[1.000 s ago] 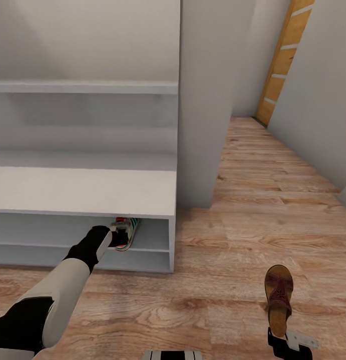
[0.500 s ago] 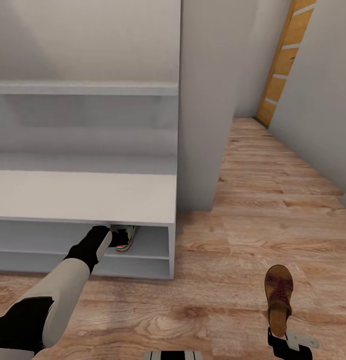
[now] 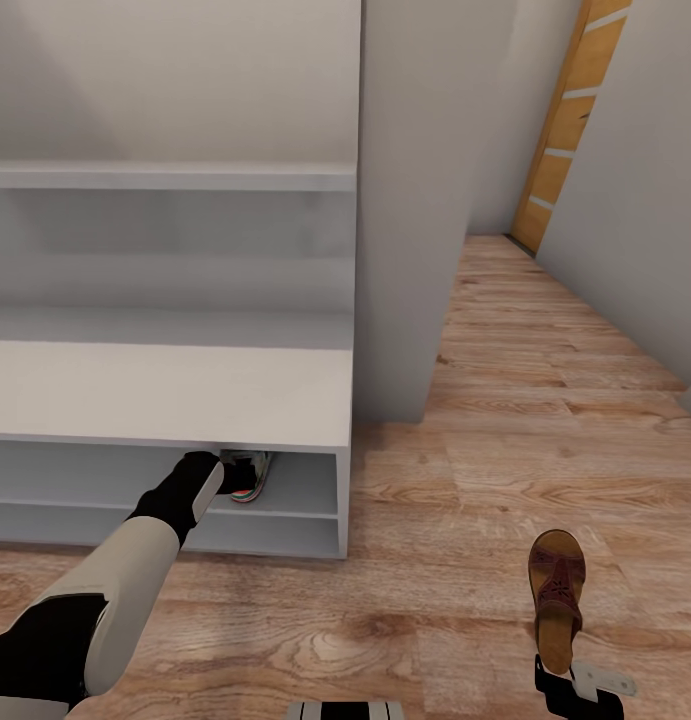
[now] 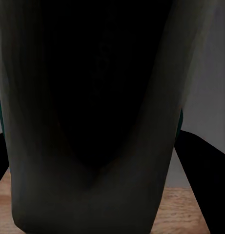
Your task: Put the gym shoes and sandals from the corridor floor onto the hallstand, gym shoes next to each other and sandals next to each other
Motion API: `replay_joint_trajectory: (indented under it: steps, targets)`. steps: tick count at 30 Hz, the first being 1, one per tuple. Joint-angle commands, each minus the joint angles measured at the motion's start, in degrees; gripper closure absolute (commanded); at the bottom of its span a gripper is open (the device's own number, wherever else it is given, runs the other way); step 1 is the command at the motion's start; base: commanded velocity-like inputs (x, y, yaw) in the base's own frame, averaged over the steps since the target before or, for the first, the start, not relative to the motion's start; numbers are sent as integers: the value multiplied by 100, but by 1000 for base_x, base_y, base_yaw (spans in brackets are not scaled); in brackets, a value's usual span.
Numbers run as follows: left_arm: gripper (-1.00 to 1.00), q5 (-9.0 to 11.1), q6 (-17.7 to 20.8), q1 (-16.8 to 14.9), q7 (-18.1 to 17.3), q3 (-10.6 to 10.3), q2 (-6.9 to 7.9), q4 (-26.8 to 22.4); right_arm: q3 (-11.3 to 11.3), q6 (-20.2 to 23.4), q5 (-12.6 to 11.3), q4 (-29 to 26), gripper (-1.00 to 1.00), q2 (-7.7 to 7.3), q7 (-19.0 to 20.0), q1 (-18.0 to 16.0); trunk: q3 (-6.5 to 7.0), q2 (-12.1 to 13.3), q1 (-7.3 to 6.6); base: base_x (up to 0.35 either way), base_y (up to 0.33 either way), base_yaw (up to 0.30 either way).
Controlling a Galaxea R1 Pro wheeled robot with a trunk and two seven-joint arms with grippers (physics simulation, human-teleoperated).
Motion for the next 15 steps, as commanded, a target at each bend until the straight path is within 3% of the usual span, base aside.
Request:
replay_joint_trajectory:
  steps: [1,2,15]
  targets:
    - [100,20,31,0,-3,17,-1,-5,-5,-21,-28,4,100,0,9,-3,-5,-2,-1,0,0,0]
    - [-100,20,31,0,-5,14,-1,-5,-4,-21,-28,4,100,0,9,-3,-5,-2,-1,0,0,0]
    - [-100,20,31,0,-8,10,22,-4,-6,-21,-28,4,100,0,9,-3,-5,-2,-1,0,0,0]
